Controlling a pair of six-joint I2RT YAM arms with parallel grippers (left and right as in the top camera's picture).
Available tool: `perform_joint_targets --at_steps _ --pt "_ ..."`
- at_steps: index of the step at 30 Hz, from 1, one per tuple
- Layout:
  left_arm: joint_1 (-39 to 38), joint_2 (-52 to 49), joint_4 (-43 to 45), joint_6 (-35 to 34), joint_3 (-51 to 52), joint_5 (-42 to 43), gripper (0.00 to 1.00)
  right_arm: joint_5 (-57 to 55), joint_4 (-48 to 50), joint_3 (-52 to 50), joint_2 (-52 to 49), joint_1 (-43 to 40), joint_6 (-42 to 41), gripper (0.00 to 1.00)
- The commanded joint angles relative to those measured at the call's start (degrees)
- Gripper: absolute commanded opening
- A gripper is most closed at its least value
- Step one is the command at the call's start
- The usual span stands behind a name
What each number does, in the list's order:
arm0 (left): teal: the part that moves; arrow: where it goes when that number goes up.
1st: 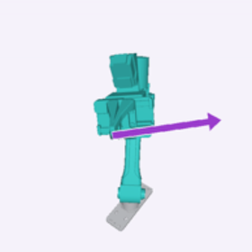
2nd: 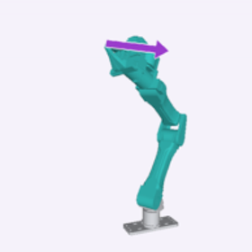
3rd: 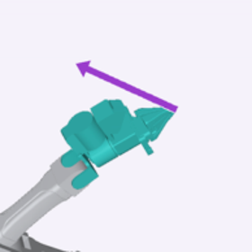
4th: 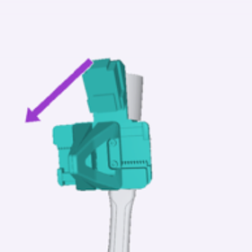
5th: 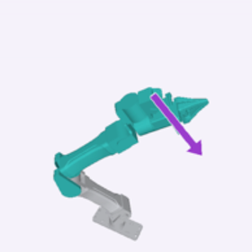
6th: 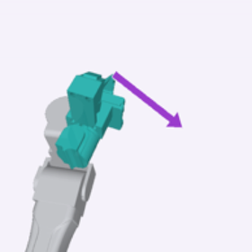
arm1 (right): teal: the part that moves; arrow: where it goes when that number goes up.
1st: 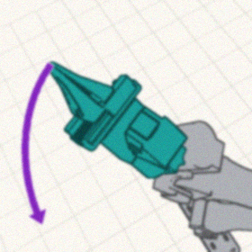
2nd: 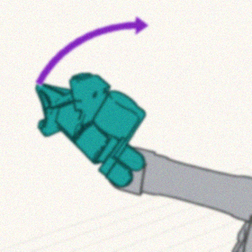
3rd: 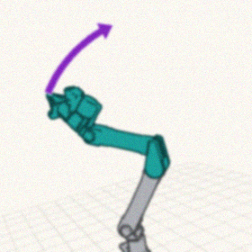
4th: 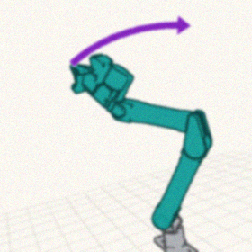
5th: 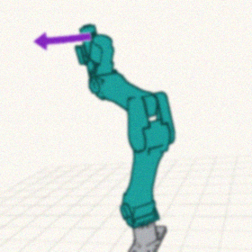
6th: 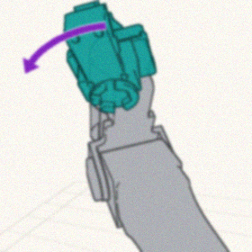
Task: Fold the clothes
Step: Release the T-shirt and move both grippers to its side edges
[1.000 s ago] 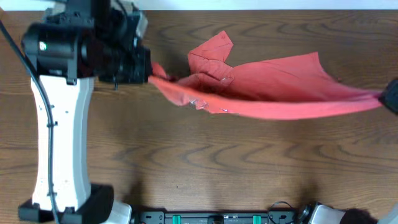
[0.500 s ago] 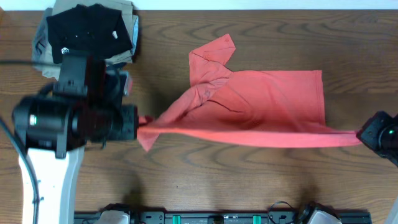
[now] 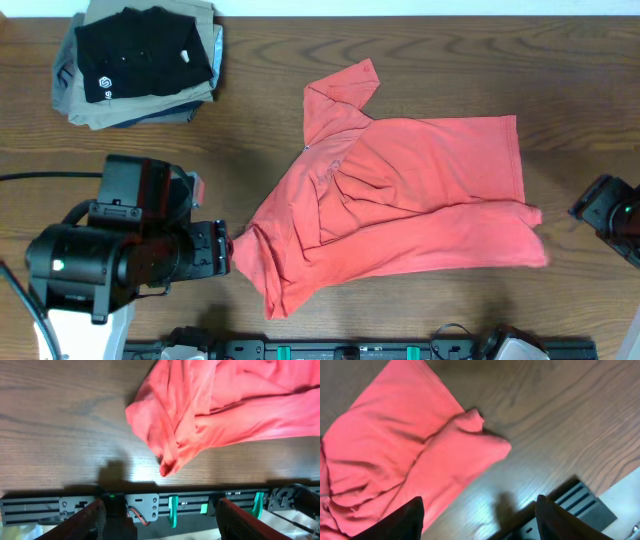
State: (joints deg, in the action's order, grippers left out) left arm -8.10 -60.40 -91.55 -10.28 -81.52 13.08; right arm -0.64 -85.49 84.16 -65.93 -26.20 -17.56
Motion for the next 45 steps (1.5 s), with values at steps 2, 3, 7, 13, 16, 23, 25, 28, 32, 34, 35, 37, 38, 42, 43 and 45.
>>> perform_joint_targets --at_steps 2,3,7,13,16,23,25,28,32,34,35,37,38,42,43,45 --pt "0.0 -1.3 5.9 -0.3 0.8 -0.7 0.70 2.2 1.2 0.0 0.3 -0.4 -0.4 0.78" --pt "0.0 -1.9 8.3 -0.3 0.8 -0.7 0.68 2.8 1.6 0.0 0.3 -0.4 -0.4 0.79" --pt "0.0 -6.0 15.7 -0.3 0.8 -0.6 0.53 5.0 3.3 0.0 -0.7 -0.3 -0.3 0.76" --pt "-0.1 -17.7 21.2 3.3 0.8 6.6 0.46 5.9 5.7 -3.3 -3.2 0.6 0.0 0.54" --pt "-0.4 -24.6 24.6 4.9 0.8 8.1 0.44 8.3 9.7 -7.4 -4.6 1.7 0.0 0.39" --pt "-0.4 -36.8 31.3 4.9 0.8 8.9 0.06 11.9 16.5 -15.0 -7.7 2.6 0.0 0.16" --pt "-0.4 -39.9 31.0 5.0 0.8 10.1 0.06 12.2 17.9 -16.3 -8.7 3.1 0.0 0.16" --pt "-0.4 -44.3 30.8 5.1 0.8 12.5 0.06 12.6 19.8 -17.9 -9.7 4.5 0.0 0.17" --pt "-0.5 -49.2 31.5 5.1 0.8 13.3 0.06 13.0 22.9 -19.6 -11.2 7.0 -0.4 0.18" --pt "-0.5 -51.3 31.5 5.6 0.8 13.4 0.06 12.9 23.7 -20.1 -12.2 8.4 -0.7 0.19" --pt "-0.5 -52.3 31.5 6.1 0.8 13.5 0.07 12.9 24.1 -20.3 -12.8 9.2 -0.6 0.19" --pt "-0.6 -54.4 31.5 6.4 0.8 13.6 0.06 12.9 25.2 -20.6 -13.7 10.4 -0.7 0.21" --pt "-0.6 -55.2 31.5 6.4 0.8 13.6 0.06 12.9 25.6 -20.7 -14.1 10.9 -0.7 0.21" --pt "-0.8 -58.2 32.1 9.1 0.8 15.8 0.06 12.9 27.4 -20.7 -15.9 12.3 -0.9 0.23" --pt "-0.8 -58.8 32.3 9.7 0.8 17.3 0.06 12.9 27.9 -20.7 -16.4 12.7 -0.9 0.23" --pt "-0.9 -59.6 32.7 11.1 0.8 19.6 0.06 12.9 28.3 -20.7 -17.6 13.2 -0.9 0.23"
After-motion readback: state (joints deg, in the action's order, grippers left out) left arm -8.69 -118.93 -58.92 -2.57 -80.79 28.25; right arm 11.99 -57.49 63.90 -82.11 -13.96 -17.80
